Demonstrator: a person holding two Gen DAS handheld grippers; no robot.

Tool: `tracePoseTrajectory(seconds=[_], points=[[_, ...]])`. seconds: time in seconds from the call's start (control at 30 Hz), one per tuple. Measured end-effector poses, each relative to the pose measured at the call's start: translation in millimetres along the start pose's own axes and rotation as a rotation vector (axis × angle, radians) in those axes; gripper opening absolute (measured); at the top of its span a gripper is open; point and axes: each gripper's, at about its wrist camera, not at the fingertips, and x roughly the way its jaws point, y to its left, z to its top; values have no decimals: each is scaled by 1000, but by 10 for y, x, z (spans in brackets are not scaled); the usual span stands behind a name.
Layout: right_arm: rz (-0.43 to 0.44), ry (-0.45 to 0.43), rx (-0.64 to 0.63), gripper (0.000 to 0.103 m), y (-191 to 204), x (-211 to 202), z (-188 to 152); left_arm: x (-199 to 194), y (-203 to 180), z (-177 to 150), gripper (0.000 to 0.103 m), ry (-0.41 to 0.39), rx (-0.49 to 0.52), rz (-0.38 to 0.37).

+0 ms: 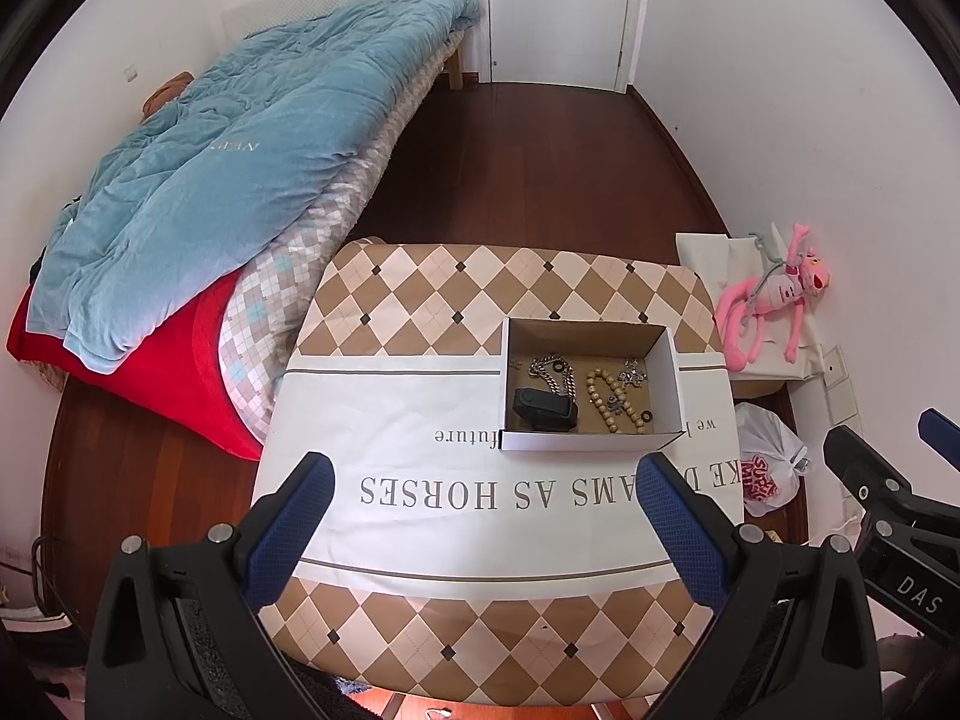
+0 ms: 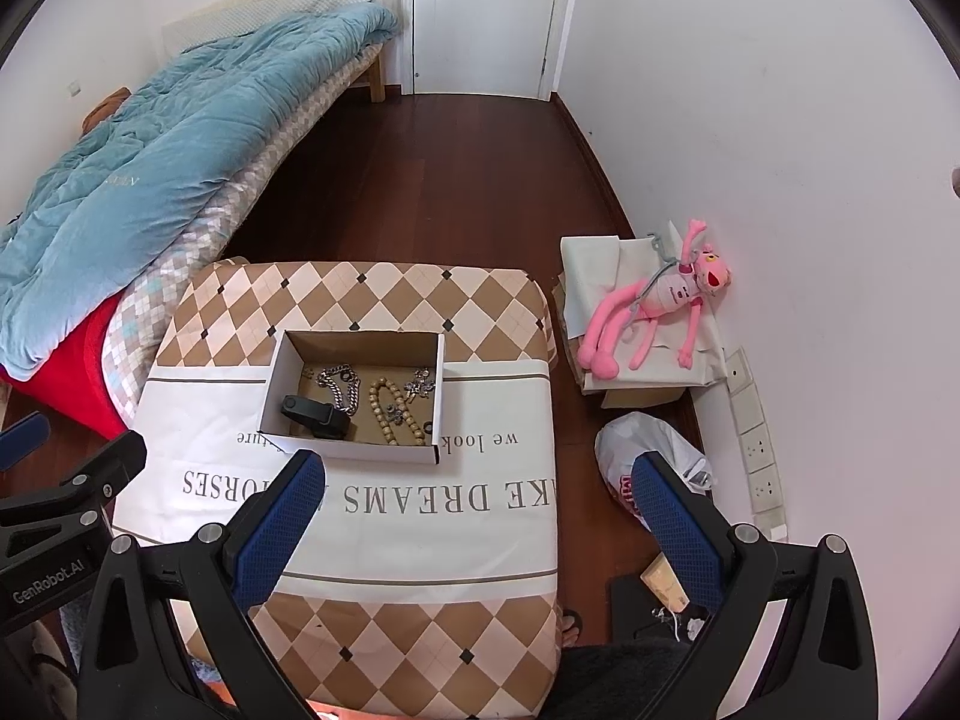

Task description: Organize jewelry

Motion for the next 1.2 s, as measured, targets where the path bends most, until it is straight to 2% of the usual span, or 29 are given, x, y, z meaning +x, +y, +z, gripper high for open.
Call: tracePoseTrajectory(seconds=[0.97, 1.2], points=[[2, 3, -5, 103, 15, -34, 26, -41, -31, 0, 103, -2, -4, 0], [2, 7, -9, 103, -6, -21, -4, -65, -20, -45, 103, -8, -2, -21]])
